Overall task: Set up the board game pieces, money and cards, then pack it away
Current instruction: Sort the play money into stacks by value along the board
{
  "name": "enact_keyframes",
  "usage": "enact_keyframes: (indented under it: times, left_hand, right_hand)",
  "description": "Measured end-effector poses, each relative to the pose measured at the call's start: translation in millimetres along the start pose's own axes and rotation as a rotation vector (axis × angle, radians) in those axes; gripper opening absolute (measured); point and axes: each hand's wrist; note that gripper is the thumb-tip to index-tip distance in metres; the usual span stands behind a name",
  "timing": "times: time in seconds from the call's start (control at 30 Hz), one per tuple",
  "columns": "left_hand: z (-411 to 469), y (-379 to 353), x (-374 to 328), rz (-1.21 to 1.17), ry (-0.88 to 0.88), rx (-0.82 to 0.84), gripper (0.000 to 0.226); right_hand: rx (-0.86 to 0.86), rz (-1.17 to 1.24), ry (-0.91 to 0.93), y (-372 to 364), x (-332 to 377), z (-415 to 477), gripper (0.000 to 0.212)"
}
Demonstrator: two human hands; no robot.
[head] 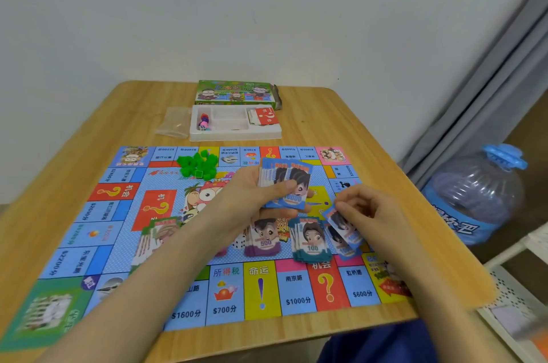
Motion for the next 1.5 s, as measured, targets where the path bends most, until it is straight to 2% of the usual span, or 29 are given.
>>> enact_keyframes:
  times: [0.37,0.57,0.73,0.87,1.27,1.4,1.5]
  left_hand:
    - [-1.6,-2.4,-3.1,-0.002,0.022,-0.003,0.01]
    - [-1.4,-1.4,-2.7,-0.004,0.02,-0.001,0.014]
    - [-1.3,-1.7,-3.0,-0.002,0.026,-0.004,0.023]
    - [-2.6,-1.4,-3.9,-0.014,0.025,-0.005,0.015]
    - [-2.4,-1.1,-3.1,0.001,0.042,0.011,0.021]
    - [-1.8,-1.1,-3.3,0.001,0.041,0.007,0.017]
    - [-1.7,-1.4,-3.4,0.005,0.038,0.02,0.022]
  right_hand:
    - [0.038,-0.432,0.04,-5.3,-9.8,-0.5,0.023]
    - [0.049,-0.673,0.101,-4.5,-13.4,-0.6,0.014]
    - [0.057,-0.702,0.113,-5.6,-14.1,-0.4,0.014]
    - [0.061,-0.703,0.104,-5.8,-15.7,0.2,0.012]
    - [-0.003,-0.585,0.122,-4.3,-15.7,0.5,0.006]
    - [0.044,-0.719,0.119,-5.0,-20.2,2.9,0.012]
    - [0.055,-0.75,0.123,-4.9,-21.7,3.1,0.014]
Point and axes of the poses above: each hand's wrist, its own z-axis towards the middle knuckle, its own y-axis out of the back of the hand, x = y × z, and after that the axes turned 14 degrees about x, right-handed
